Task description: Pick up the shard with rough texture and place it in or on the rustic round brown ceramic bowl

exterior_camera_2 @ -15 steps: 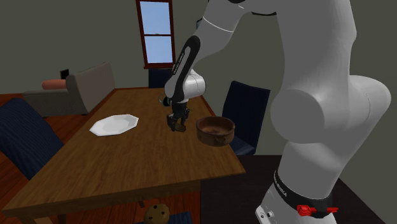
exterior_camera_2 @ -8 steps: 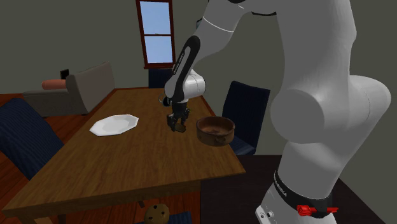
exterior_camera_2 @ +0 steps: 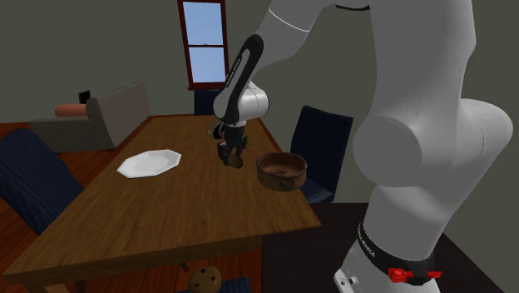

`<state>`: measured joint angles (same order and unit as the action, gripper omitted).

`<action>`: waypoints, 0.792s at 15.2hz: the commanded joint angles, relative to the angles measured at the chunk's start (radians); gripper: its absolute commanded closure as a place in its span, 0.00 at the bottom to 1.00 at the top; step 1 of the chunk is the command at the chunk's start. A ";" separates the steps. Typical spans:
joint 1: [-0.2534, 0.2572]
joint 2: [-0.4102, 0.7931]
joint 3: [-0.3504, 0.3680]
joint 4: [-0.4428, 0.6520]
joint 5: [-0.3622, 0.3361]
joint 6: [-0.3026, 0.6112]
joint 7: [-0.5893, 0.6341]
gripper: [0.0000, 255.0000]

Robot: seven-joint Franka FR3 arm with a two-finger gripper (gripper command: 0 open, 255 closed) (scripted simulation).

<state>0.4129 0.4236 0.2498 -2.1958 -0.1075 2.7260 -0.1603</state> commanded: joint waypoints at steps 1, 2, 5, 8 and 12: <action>-0.008 -0.025 0.009 0.000 0.011 -0.025 -0.008 1.00; -0.011 -0.036 0.013 -0.001 0.015 -0.036 -0.011 1.00; -0.020 -0.071 0.024 -0.002 0.030 -0.069 -0.020 1.00; -0.027 -0.105 0.033 -0.001 0.045 -0.102 -0.029 1.00; -0.036 -0.148 0.044 0.004 0.064 -0.149 -0.040 1.00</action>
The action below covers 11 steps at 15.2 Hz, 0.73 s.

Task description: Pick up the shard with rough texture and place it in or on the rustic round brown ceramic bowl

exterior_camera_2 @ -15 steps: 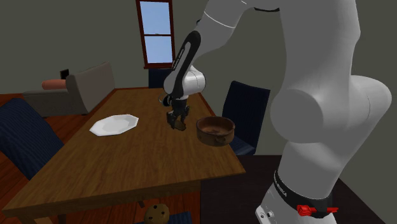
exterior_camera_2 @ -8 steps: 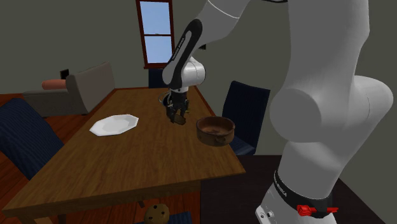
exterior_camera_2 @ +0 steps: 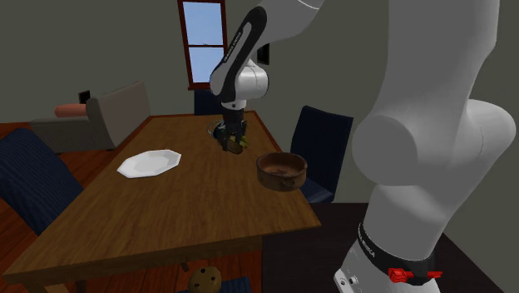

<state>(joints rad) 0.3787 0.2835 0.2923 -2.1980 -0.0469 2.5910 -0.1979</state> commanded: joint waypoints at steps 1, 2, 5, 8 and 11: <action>-0.004 -0.018 0.004 0.007 0.009 -0.025 -0.005 1.00; -0.005 -0.028 0.007 0.009 0.013 -0.037 -0.008 1.00; -0.010 -0.058 0.012 0.016 0.027 -0.073 -0.016 1.00; -0.014 -0.087 0.017 0.025 0.040 -0.109 -0.023 1.00; -0.028 -0.132 0.019 -0.012 0.063 -0.115 -0.050 1.00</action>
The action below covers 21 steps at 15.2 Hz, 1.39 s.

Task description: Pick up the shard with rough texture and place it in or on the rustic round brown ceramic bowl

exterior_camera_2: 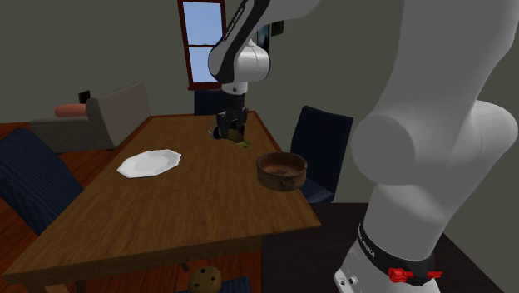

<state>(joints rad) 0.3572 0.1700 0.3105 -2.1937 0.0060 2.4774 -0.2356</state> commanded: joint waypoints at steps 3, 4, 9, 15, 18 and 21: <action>-0.038 -0.114 -0.004 -0.138 0.066 0.025 -0.087 1.00; -0.047 -0.146 -0.008 -0.176 0.086 0.032 -0.114 1.00; -0.074 -0.304 -0.048 -0.355 0.174 0.049 -0.253 1.00; -0.096 -0.498 -0.137 -0.549 0.229 0.034 -0.411 1.00; -0.093 -0.458 -0.136 -0.563 0.235 0.088 -0.418 1.00; -0.090 -0.415 -0.134 -0.574 0.243 0.142 -0.425 1.00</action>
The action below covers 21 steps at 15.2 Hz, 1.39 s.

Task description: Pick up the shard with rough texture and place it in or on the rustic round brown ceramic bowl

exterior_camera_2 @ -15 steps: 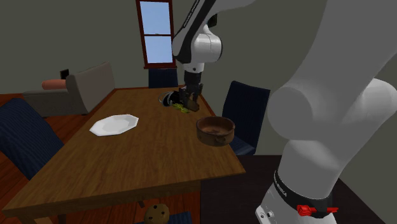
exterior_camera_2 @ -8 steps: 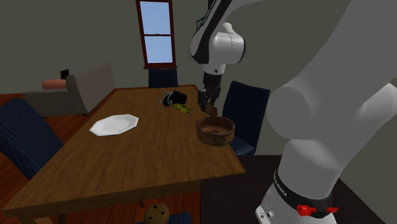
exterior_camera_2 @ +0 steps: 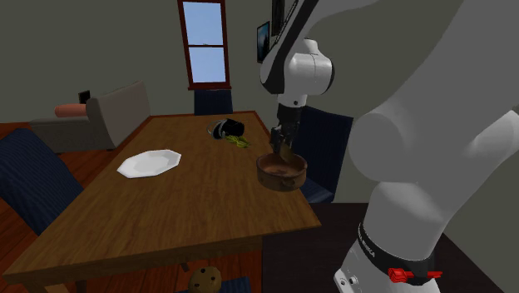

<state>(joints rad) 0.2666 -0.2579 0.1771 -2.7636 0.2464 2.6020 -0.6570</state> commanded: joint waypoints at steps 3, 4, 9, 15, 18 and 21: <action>0.003 0.060 0.001 -0.012 0.011 0.072 -0.013 1.00; 0.005 0.076 0.001 -0.014 0.013 0.090 -0.016 1.00; 0.009 0.135 0.001 -0.019 0.025 0.155 -0.028 1.00; -0.033 0.327 0.001 0.287 -0.067 -0.176 0.120 0.00; -0.028 0.406 -0.006 0.363 -0.075 -0.229 0.148 0.00; -0.025 0.436 -0.005 0.351 -0.074 -0.187 0.148 0.00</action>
<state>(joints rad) 0.2416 0.1663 0.1726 -2.4094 0.1721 2.4024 -0.5090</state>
